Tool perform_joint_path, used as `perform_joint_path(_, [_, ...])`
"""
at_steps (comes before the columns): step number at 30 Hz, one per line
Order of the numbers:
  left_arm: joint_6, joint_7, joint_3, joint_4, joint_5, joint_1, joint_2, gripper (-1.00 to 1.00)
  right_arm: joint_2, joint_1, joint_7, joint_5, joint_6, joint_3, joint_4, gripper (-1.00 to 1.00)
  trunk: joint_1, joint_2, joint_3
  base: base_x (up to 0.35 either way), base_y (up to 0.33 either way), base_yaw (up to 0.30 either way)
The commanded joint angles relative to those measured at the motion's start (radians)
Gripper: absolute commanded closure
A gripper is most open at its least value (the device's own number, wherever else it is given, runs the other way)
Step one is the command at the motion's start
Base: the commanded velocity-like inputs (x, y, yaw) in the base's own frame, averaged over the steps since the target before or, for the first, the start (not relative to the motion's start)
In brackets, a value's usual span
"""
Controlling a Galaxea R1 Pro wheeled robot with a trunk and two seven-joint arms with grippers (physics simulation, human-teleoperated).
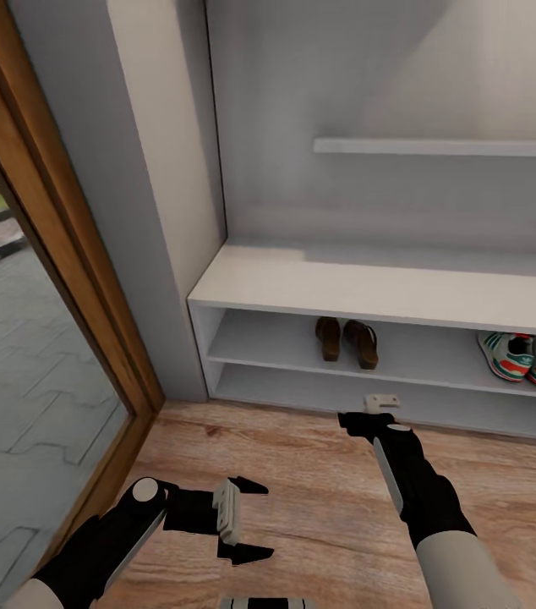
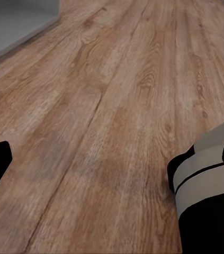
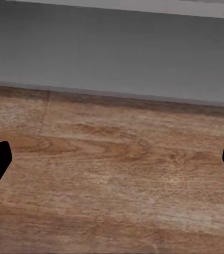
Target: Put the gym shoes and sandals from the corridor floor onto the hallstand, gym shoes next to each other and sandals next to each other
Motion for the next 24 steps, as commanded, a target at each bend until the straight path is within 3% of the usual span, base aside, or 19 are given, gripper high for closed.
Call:
perform_joint_path(1, [-0.002, 0.002, -0.003, 0.000, 0.005, -0.001, 0.001, -1.00, 0.001, 0.000, 0.002, 0.008, 0.006, -0.002, 0.002, -1.00, -0.001, 0.000, 0.003, 0.000, 0.000, 0.000])
perform_joint_path(12, [-0.002, 0.011, -0.004, 0.006, 0.007, -0.001, 0.001, -1.00, 0.001, 0.000, 0.003, 0.002, 0.005, -0.002, 0.097, -1.00, -0.006, 0.003, 0.046, 0.000, 0.000, 0.000])
perform_joint_path(17, [0.000, 0.055, -0.004, 0.074, 0.006, -0.001, 0.001, -1.00, 0.000, 0.001, 0.002, 0.002, -0.003, -0.003, 0.229, -1.00, -0.008, 0.004, 0.065, 0.000, 0.000, 0.000])
perform_joint_path(20, [0.000, 0.097, -0.003, 0.177, 0.006, -0.001, 0.001, -1.00, 0.000, 0.001, 0.002, 0.003, -0.110, -0.003, 0.392, -1.00, -0.009, 0.004, 0.077, 0.000, 0.000, 0.000])
perform_joint_path(22, [0.000, 0.118, -0.002, 0.210, 0.006, -0.001, 0.001, -1.00, -0.001, 0.001, 0.002, 0.003, -0.155, -0.003, 0.443, -1.00, -0.010, 0.005, 0.084, 0.000, 0.000, 0.000])
perform_joint_path(24, [0.000, 0.204, -0.002, 0.283, 0.011, -0.001, 0.000, -1.00, -0.004, 0.001, 0.002, 0.005, -0.286, -0.003, 0.595, -1.00, -0.011, 0.005, 0.092, 0.000, 0.000, 0.000])
